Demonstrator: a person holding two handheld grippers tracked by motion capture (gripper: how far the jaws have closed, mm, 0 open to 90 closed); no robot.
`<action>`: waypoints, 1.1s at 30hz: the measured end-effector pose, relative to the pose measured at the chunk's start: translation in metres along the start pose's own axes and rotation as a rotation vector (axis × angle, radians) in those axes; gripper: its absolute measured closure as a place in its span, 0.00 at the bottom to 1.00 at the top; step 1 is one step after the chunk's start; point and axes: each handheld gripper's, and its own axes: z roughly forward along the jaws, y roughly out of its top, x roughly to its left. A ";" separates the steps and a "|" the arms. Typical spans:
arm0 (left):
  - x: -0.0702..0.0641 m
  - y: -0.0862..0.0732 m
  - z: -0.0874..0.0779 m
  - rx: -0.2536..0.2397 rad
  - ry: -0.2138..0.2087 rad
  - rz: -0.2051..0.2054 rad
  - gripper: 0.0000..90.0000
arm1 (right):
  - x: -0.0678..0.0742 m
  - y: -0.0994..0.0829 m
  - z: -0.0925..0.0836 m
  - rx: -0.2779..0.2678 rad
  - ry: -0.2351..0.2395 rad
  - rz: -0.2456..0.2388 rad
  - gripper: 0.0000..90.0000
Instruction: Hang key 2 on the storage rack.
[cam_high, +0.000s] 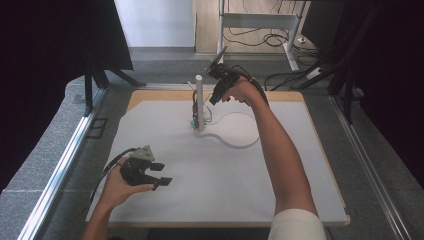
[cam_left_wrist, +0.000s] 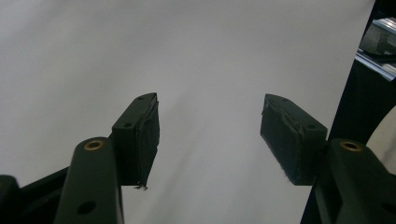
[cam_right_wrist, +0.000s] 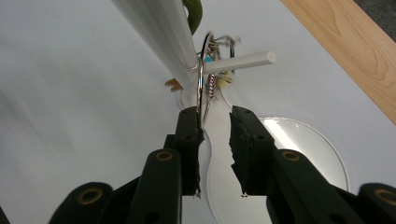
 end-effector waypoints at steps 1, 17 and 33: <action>0.000 0.000 -0.001 0.001 0.002 0.000 0.43 | 0.000 -0.005 -0.003 -0.008 0.004 0.003 0.78; 0.000 0.000 0.004 0.029 0.014 0.000 0.42 | 0.003 -0.073 -0.017 -0.125 0.039 0.020 0.73; -0.002 0.000 0.008 0.047 0.018 -0.004 0.42 | 0.018 -0.186 -0.011 -0.282 0.057 0.023 0.70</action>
